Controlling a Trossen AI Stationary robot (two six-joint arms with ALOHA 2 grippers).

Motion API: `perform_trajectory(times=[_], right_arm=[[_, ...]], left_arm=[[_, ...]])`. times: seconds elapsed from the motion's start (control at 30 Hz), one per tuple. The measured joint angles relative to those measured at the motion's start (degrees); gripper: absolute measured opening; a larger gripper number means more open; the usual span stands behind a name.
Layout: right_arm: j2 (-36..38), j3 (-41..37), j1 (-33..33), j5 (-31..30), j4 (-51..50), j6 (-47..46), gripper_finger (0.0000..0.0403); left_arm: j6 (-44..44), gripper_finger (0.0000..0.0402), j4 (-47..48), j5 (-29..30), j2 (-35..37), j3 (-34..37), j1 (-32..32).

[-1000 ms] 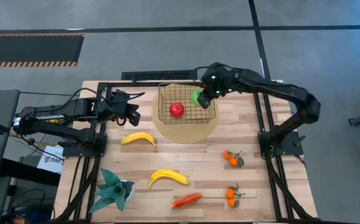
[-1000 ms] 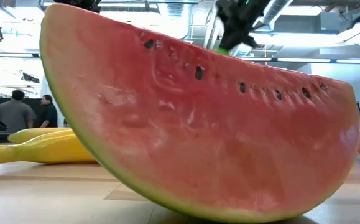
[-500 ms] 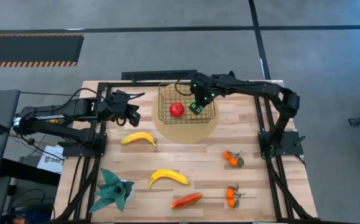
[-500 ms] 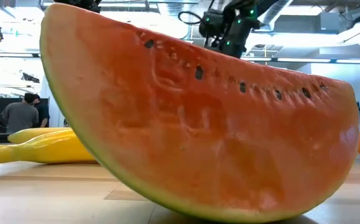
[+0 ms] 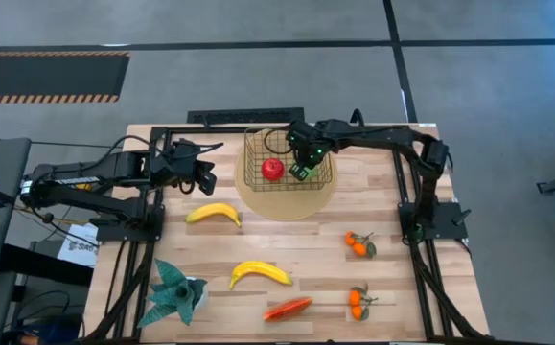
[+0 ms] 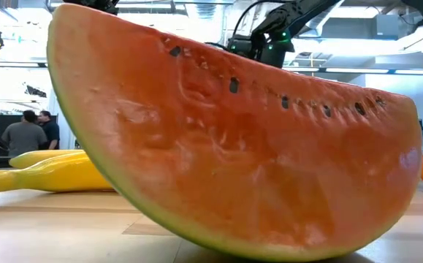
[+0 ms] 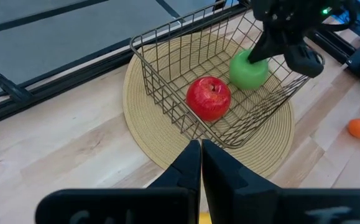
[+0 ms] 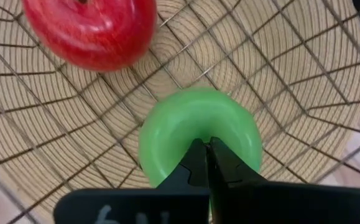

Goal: Build produce basket
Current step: Put the green apple into the basket

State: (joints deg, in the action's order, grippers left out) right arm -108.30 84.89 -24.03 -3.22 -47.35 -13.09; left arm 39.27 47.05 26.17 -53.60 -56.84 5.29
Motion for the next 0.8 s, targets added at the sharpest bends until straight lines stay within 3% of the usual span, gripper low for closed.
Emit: perform_trajectory(times=[0.8], right_arm=[[0.14,0.01,0.79,0.11,-2.40,-0.36,0.0014]], left_arm=[[0.00,0.0000,-0.02,-0.04,0.00,0.00,-0.01]])
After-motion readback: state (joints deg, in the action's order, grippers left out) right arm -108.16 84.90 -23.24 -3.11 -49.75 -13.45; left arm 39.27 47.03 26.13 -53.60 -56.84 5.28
